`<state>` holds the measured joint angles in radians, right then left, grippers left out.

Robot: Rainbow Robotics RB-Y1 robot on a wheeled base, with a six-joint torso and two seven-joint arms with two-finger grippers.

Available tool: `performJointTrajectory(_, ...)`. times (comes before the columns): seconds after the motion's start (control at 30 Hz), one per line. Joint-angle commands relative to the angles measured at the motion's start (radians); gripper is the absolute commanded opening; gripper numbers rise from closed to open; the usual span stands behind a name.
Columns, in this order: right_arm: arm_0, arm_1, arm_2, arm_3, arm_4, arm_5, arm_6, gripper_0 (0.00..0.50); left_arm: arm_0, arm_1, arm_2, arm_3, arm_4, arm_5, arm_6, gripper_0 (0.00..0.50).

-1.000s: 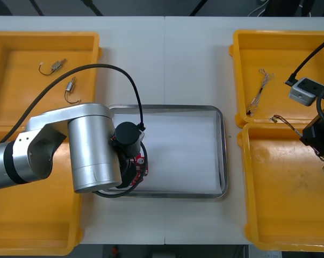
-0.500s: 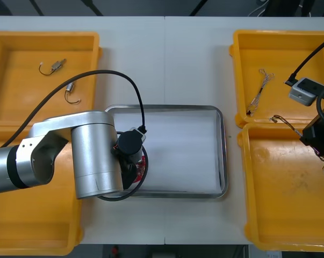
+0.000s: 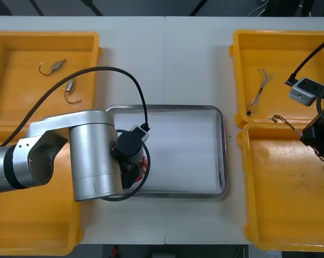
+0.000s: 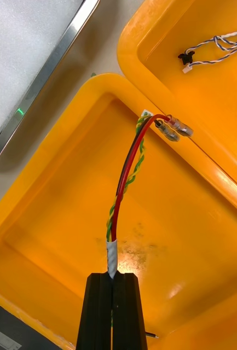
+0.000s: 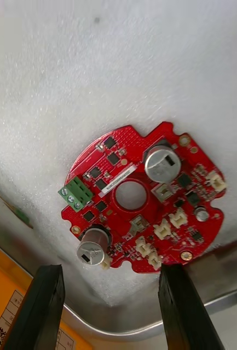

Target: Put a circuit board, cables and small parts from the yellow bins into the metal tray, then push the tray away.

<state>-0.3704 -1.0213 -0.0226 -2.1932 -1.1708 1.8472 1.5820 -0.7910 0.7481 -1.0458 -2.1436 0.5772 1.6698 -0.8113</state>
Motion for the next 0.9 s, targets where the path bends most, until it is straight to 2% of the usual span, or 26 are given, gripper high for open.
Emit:
performJointTrajectory(0.03,-0.025,0.009,0.009,-0.007,-0.007,0.001,-0.023,0.0,-0.04,0.05,0.118,-0.107,0.089,0.027,0.052,0.5)
performJointTrajectory(0.27,-0.025,0.009,0.009,-0.007,-0.007,0.001,-0.023,0.0,-0.086,0.151,0.299,-0.194,0.308,0.064,0.032,0.5)
performJointTrajectory(0.47,-0.025,0.009,0.009,-0.007,-0.007,0.001,-0.023,0.0,-0.128,0.244,0.454,-0.19,0.474,0.084,0.021,0.5)
performJointTrajectory(0.53,-0.004,0.021,0.039,0.007,-0.01,0.004,-0.022,0.0,-0.132,0.264,0.483,-0.18,0.501,0.085,0.021,0.5)
performJointTrajectory(0.57,-0.007,0.021,0.041,0.003,-0.01,0.004,-0.022,0.0,-0.14,0.292,0.527,-0.162,0.543,0.09,0.02,0.5)
performJointTrajectory(0.77,-0.094,0.024,0.13,-0.016,-0.021,0.006,-0.03,0.0,-0.142,0.363,0.67,-0.087,0.647,0.111,0.0,0.5)
performJointTrajectory(0.9,-0.157,0.024,0.207,-0.033,-0.021,-0.003,-0.023,0.0,-0.142,0.389,0.737,-0.044,0.658,0.139,-0.017,0.5)
